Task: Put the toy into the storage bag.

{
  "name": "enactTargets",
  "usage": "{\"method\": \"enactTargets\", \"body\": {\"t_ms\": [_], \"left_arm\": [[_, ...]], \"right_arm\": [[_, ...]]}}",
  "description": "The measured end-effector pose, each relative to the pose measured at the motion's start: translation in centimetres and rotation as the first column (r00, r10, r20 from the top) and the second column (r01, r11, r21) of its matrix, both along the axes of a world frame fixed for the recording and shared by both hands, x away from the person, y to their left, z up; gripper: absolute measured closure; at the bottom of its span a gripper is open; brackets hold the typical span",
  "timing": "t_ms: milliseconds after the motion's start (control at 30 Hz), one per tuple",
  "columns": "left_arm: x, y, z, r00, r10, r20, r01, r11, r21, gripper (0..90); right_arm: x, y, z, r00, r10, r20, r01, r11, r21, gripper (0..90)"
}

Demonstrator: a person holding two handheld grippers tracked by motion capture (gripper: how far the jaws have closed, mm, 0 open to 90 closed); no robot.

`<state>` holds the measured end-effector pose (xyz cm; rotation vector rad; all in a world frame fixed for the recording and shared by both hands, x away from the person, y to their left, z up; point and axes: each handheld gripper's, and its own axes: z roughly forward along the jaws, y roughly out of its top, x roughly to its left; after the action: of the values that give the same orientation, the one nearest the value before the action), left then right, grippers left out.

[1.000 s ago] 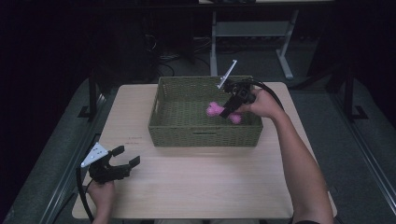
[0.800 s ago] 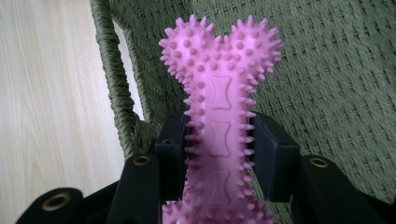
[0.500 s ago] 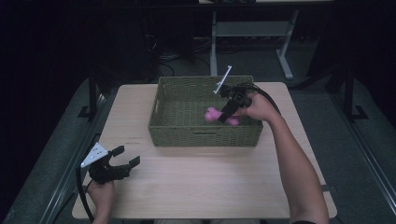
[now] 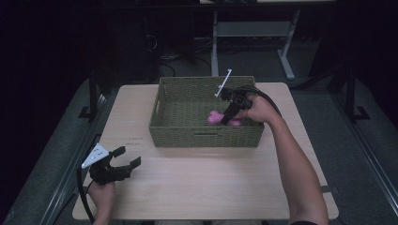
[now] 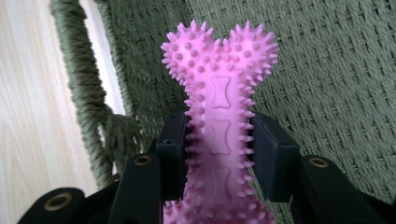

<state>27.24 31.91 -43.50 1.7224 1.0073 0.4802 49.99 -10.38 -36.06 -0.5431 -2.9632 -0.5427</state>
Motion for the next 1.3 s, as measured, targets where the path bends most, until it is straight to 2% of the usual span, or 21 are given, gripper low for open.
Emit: {"method": "enactTargets", "body": {"t_ms": [267, 400, 500, 633, 900, 1033, 1267, 1300], "left_arm": [[0.0, 0.0, 0.0, 1.0, -0.002, 0.0, 0.002, 1.0, -0.001, 13.9], [0.0, 0.0, 0.0, 1.0, -0.001, 0.0, 0.001, 1.0, -0.003, 13.9], [0.0, 0.0, 0.0, 1.0, -0.003, -0.001, 0.003, 1.0, -0.002, 13.9], [-0.1, 0.0, 0.0, 1.0, -0.003, -0.001, 0.003, 1.0, -0.003, 13.9], [0.0, -0.1, 0.0, 1.0, -0.001, -0.002, 0.001, 1.0, -0.008, 13.9], [0.0, -0.2, 0.0, 1.0, 0.0, -0.002, 0.0, 1.0, 0.003, 13.9], [0.0, -0.3, 0.0, 1.0, -0.003, -0.002, 0.003, 1.0, 0.004, 13.9], [0.0, -0.2, 0.0, 1.0, -0.002, -0.003, 0.002, 1.0, 0.008, 13.9]], "right_arm": [[0.3, -0.1, -1.0, 0.9998, -0.021, -0.007, 0.021, 0.9998, -0.007, 57.8], [0.5, -0.2, -1.5, 0.9988, -0.026, -0.04, 0.027, 0.9996, 0.008, 56.8], [0.5, -0.1, -1.8, 0.9982, -0.029, -0.052, 0.029, 0.9996, -0.002, 56.0], [0.5, -0.1, -1.7, 0.9981, -0.032, -0.053, 0.032, 0.9994, 0.014, 56.0], [0.2, -0.1, -0.7, 0.9988, -0.041, -0.027, 0.042, 0.9986, 0.031, 53.3], [0.0, -0.4, -0.3, 0.9988, -0.047, -0.016, 0.048, 0.9982, 0.035, 51.8], [-0.1, -0.9, -0.2, 0.9979, -0.06, -0.022, 0.061, 0.9974, 0.039, 50.0], [-0.1, -0.9, -0.1, 0.9976, -0.067, -0.02, 0.068, 0.9968, 0.043, 47.7]]}}
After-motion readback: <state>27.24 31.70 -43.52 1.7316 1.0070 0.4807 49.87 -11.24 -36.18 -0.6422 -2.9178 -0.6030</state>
